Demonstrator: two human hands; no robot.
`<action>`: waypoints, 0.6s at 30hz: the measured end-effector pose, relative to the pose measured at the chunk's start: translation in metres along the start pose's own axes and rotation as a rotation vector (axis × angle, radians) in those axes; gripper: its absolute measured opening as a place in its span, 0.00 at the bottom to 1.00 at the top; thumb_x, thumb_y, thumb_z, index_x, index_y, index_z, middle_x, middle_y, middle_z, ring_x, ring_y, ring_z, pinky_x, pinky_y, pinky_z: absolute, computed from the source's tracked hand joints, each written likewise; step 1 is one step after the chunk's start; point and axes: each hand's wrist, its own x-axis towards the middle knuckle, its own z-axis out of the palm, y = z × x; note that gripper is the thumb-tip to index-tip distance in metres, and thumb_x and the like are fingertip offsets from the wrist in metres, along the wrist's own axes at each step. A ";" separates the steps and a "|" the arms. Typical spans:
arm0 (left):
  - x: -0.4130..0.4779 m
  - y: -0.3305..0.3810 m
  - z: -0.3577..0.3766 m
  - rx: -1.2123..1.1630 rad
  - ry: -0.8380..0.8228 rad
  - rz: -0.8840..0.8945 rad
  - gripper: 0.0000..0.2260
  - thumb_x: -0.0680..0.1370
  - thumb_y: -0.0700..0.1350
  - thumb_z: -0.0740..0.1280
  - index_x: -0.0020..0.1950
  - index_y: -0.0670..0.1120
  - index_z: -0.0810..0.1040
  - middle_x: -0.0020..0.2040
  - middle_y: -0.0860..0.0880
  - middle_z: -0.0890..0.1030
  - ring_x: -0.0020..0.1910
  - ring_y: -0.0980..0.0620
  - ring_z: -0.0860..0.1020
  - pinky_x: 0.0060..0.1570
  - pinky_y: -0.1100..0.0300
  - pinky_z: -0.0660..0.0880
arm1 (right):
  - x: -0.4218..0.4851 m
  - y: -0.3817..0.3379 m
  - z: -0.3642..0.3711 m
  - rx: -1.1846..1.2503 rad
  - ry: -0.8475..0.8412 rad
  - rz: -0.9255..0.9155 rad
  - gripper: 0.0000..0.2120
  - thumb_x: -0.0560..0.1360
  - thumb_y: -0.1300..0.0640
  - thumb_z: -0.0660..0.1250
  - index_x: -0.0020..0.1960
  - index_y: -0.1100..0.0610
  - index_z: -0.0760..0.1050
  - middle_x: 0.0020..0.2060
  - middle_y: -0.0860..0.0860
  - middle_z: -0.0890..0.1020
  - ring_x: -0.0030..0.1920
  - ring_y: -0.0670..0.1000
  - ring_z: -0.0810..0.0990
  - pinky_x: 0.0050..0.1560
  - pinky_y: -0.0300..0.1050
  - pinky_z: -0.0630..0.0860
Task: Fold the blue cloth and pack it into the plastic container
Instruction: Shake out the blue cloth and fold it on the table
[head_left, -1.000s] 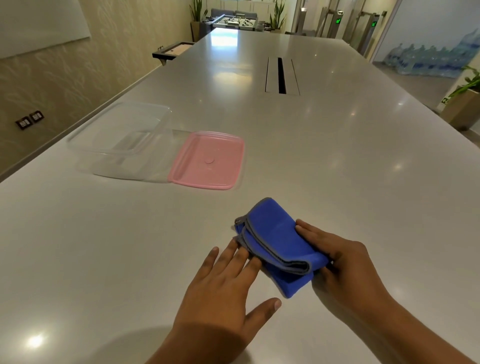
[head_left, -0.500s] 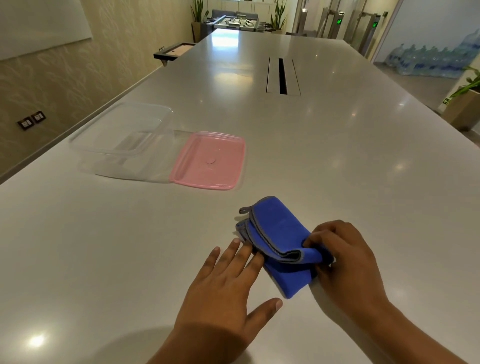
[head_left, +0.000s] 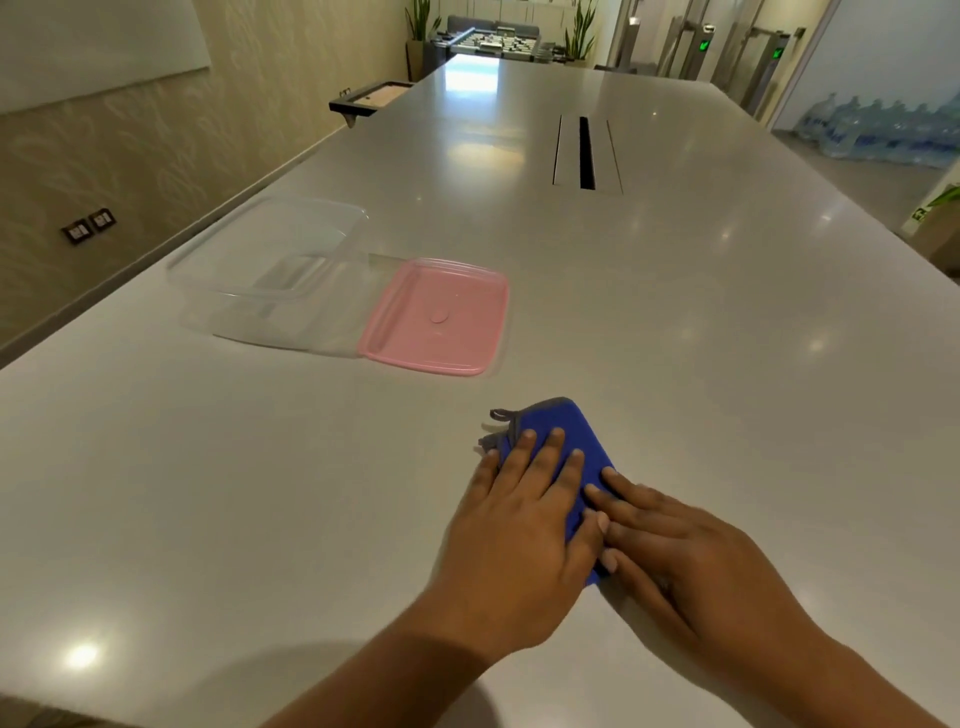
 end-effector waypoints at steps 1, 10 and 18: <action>-0.003 -0.003 0.003 0.006 -0.017 -0.003 0.29 0.79 0.64 0.40 0.78 0.57 0.39 0.78 0.58 0.37 0.74 0.58 0.31 0.75 0.49 0.40 | -0.005 0.001 0.001 -0.013 -0.009 -0.003 0.19 0.80 0.44 0.55 0.66 0.45 0.76 0.68 0.39 0.74 0.74 0.38 0.63 0.67 0.37 0.70; -0.001 -0.016 -0.008 -0.220 0.021 -0.093 0.32 0.76 0.69 0.50 0.78 0.58 0.51 0.78 0.63 0.48 0.76 0.63 0.41 0.76 0.52 0.44 | -0.007 0.006 -0.006 0.007 -0.024 0.007 0.23 0.81 0.39 0.51 0.63 0.45 0.79 0.63 0.39 0.79 0.70 0.39 0.70 0.66 0.39 0.69; -0.006 -0.016 -0.010 -0.003 -0.056 -0.078 0.41 0.71 0.74 0.50 0.78 0.58 0.40 0.78 0.61 0.41 0.75 0.61 0.35 0.76 0.50 0.42 | 0.058 0.015 -0.003 0.213 -0.192 0.158 0.30 0.79 0.40 0.57 0.78 0.43 0.55 0.79 0.48 0.57 0.78 0.48 0.56 0.74 0.47 0.59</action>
